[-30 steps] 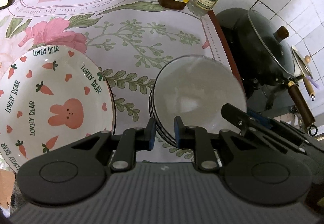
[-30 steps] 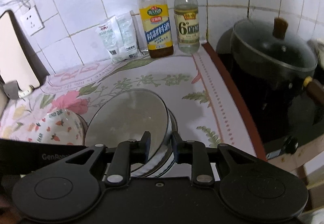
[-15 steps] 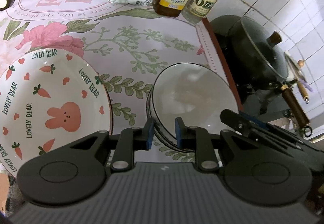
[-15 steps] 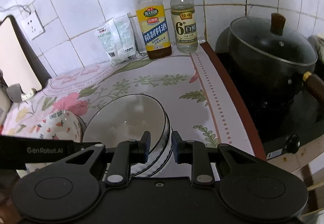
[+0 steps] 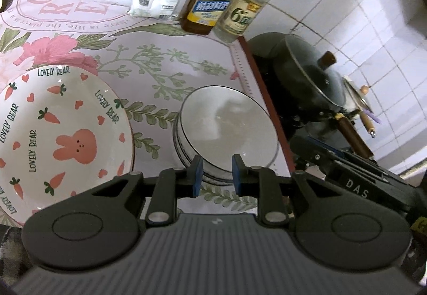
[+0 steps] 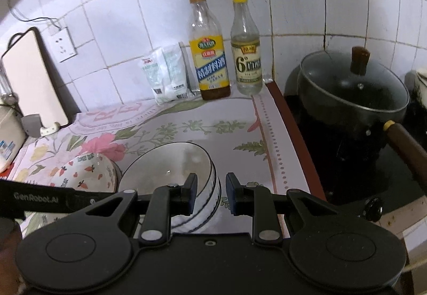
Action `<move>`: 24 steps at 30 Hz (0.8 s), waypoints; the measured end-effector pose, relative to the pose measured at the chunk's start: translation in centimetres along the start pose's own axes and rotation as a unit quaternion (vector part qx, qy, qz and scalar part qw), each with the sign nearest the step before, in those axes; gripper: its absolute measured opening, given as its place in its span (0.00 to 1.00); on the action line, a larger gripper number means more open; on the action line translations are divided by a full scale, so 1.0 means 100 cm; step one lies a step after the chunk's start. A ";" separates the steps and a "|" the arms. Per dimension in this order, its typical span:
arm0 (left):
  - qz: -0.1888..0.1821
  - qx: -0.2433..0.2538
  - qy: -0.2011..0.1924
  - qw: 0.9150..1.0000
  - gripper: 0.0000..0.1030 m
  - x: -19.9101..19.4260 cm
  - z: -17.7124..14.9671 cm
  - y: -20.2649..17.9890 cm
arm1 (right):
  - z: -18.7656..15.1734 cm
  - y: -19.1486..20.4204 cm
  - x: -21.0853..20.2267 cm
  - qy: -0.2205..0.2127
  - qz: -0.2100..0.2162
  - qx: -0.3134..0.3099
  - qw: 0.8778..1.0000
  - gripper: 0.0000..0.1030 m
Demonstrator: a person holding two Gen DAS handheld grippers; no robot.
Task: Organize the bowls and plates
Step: 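Pull the right gripper back from the three-bowl stack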
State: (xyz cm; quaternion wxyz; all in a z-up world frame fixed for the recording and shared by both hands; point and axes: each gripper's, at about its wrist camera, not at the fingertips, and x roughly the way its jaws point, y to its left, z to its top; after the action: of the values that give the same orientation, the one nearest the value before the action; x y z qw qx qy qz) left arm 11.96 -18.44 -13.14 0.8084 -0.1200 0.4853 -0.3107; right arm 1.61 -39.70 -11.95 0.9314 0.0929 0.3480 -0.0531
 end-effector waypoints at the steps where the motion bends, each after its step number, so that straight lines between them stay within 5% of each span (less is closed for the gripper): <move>1: -0.004 0.002 -0.003 1.000 0.21 -0.002 -0.003 0.000 | -0.002 -0.002 -0.004 -0.004 0.003 -0.008 1.000 0.27; 11: -0.027 0.014 -0.035 0.999 0.21 -0.007 -0.033 0.006 | -0.030 -0.012 -0.020 -0.023 0.053 -0.069 0.996 0.32; 24: -0.007 0.066 -0.080 0.995 0.41 0.003 -0.061 -0.007 | -0.090 -0.037 0.006 -0.047 0.104 -0.075 0.991 0.51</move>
State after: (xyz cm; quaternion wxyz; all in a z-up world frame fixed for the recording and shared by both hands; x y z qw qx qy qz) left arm 6.60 -18.52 -16.07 0.8484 -0.0945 0.3968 -0.3373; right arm -4.30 -41.43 -19.46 0.9514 0.0561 0.2956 0.0661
